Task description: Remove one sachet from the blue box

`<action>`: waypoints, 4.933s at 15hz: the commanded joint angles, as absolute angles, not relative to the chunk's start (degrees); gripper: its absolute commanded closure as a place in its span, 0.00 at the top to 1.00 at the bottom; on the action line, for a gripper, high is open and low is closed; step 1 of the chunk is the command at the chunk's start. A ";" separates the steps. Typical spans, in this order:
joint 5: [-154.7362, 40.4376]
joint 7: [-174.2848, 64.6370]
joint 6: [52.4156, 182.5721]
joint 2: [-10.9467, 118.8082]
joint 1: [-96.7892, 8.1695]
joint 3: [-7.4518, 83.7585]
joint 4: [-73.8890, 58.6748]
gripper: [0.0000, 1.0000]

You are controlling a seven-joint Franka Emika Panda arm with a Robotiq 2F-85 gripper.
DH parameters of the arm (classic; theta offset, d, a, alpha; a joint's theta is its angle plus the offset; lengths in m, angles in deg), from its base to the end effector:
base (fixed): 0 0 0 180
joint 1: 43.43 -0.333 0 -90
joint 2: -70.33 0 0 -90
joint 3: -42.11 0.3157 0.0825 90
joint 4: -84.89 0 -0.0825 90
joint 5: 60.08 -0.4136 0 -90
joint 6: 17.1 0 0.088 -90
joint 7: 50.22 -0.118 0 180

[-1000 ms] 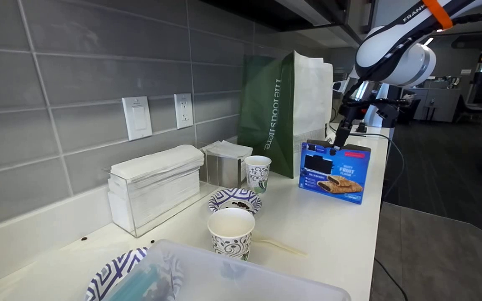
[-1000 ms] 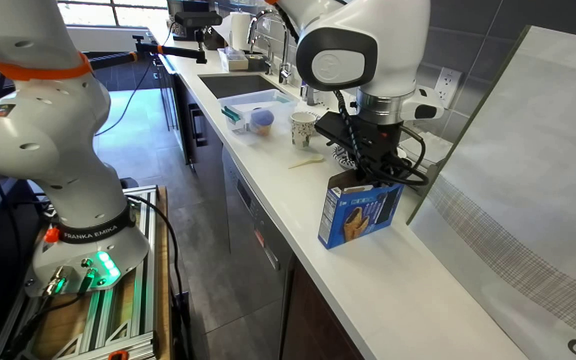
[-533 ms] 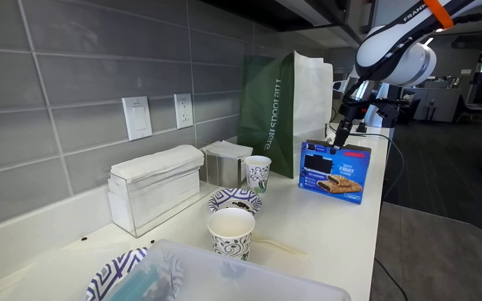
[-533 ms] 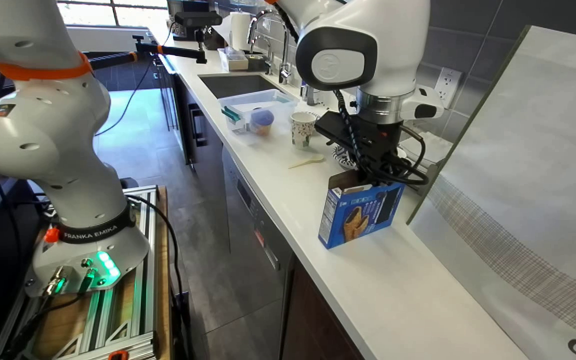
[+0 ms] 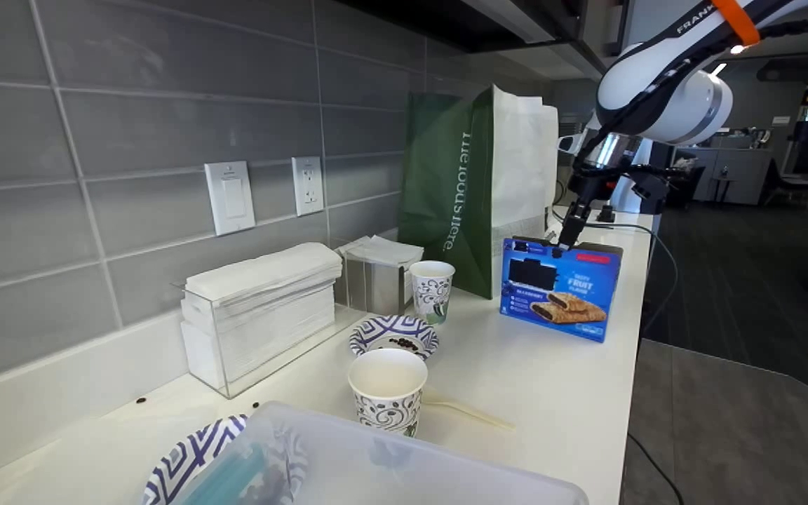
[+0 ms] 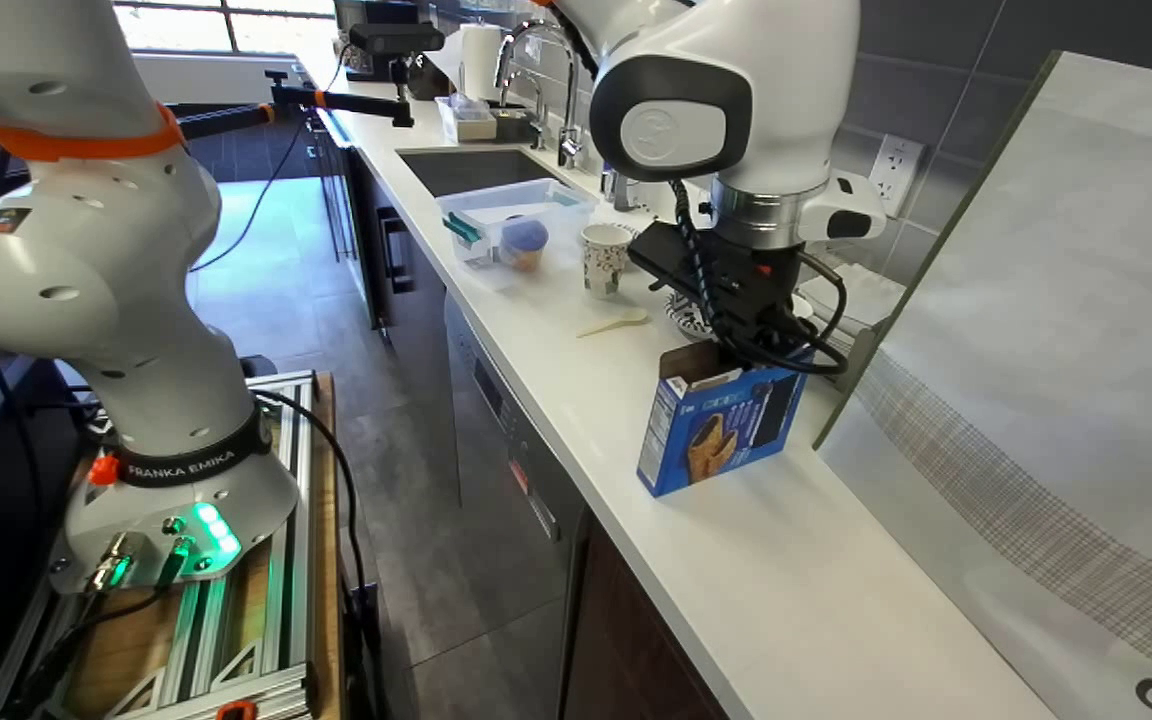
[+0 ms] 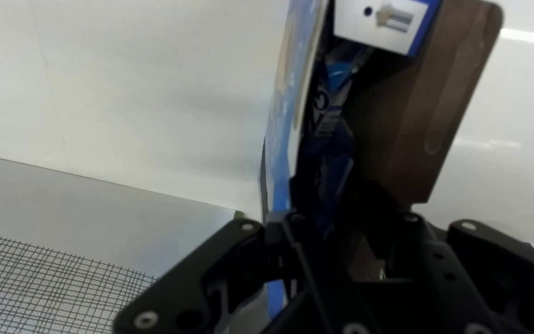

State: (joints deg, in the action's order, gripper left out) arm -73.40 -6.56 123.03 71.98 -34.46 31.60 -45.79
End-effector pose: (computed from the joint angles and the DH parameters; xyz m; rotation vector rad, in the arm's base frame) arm 0.5246 -0.1837 0.3556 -3.0465 -0.3939 -0.3904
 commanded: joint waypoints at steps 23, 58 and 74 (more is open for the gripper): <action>-75.55 -8.49 121.89 71.58 -34.12 31.71 -47.95 0.00; -71.39 -15.54 120.83 75.80 -35.11 31.38 -34.45 0.00; -104.16 20.87 99.28 77.39 -37.13 27.77 -29.48 0.00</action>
State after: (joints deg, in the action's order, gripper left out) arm -99.02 15.42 107.36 77.94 -37.03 29.21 -30.45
